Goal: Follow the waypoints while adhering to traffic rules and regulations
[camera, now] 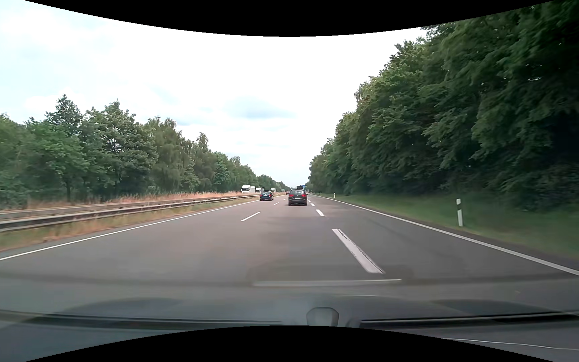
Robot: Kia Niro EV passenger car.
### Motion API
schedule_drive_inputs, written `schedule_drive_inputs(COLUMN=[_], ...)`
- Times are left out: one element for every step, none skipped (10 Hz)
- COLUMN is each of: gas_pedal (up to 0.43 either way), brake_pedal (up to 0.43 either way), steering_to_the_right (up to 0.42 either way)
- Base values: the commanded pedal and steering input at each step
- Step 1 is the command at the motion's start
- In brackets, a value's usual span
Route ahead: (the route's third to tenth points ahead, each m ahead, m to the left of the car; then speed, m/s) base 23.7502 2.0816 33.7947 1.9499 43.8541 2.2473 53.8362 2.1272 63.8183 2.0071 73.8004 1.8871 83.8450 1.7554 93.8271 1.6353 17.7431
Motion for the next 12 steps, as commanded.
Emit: schedule_drive_inputs(gas_pedal=[0.197, 0.197, 0.197, 0.197, 0.197, 0.197, 0.197, 0.209, 0.209, 0.209, 0.220, 0.220], brake_pedal=[0.000, 0.000, 0.000, 0.000, 0.000, 0.000, 0.000, 0.000, 0.000, 0.000, 0.000, 0.000], steering_to_the_right=[-0.001, -0.001, 0.000, -0.001, -0.001, -0.003, -0.003, -0.003, -0.003, -0.002, -0.001, -0.001])
